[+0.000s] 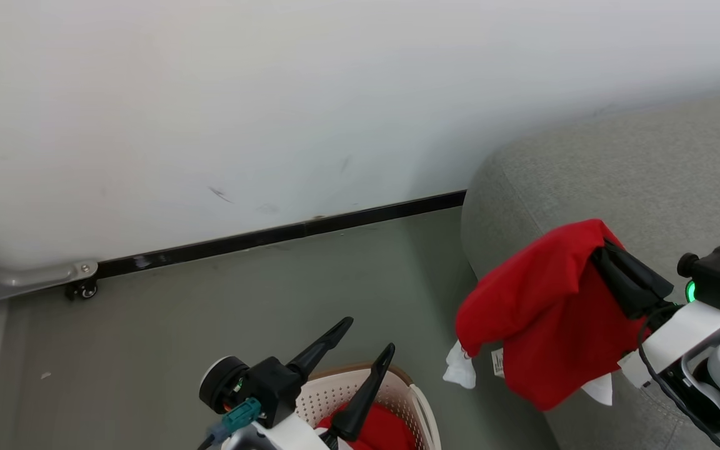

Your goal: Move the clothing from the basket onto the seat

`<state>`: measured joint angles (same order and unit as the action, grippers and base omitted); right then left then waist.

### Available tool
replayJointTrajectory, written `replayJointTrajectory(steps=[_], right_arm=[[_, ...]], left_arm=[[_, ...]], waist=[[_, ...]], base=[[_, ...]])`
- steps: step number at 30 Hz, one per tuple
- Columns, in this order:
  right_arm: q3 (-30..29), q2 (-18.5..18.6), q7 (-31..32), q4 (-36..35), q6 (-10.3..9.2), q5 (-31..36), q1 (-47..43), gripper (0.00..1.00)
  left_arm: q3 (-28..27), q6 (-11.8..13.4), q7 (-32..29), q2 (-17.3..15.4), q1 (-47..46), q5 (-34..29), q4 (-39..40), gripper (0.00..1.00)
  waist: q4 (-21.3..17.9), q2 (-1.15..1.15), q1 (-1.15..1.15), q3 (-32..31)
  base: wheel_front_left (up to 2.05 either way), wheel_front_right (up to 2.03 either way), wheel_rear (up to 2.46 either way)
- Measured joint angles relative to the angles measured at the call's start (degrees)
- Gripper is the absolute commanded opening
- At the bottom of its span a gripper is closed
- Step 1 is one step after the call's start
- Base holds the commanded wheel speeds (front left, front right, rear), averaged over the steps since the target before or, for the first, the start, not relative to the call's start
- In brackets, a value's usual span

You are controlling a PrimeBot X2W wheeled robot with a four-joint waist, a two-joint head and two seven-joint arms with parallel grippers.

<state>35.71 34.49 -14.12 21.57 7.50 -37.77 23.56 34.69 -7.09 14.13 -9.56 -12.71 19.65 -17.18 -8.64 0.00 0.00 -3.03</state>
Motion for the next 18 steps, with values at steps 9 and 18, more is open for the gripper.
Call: replayJointTrajectory(steps=[9,18], right_arm=[[-2.8,0.6,0.0,-1.6,0.00,0.6,-3.3,0.00],[-6.0,0.7,0.0,-3.4,0.00,0.6,-6.5,0.00]], left_arm=[[2.2,-0.1,0.0,0.5,0.0,0.9,1.2,1.00],[3.9,-0.1,0.0,0.5,0.0,1.6,2.3,1.00]], waist=[[-2.8,0.00,0.00,0.0],[-5.6,0.00,0.00,0.1]], base=[[0.00,0.00,0.00],[0.00,0.00,0.00]])
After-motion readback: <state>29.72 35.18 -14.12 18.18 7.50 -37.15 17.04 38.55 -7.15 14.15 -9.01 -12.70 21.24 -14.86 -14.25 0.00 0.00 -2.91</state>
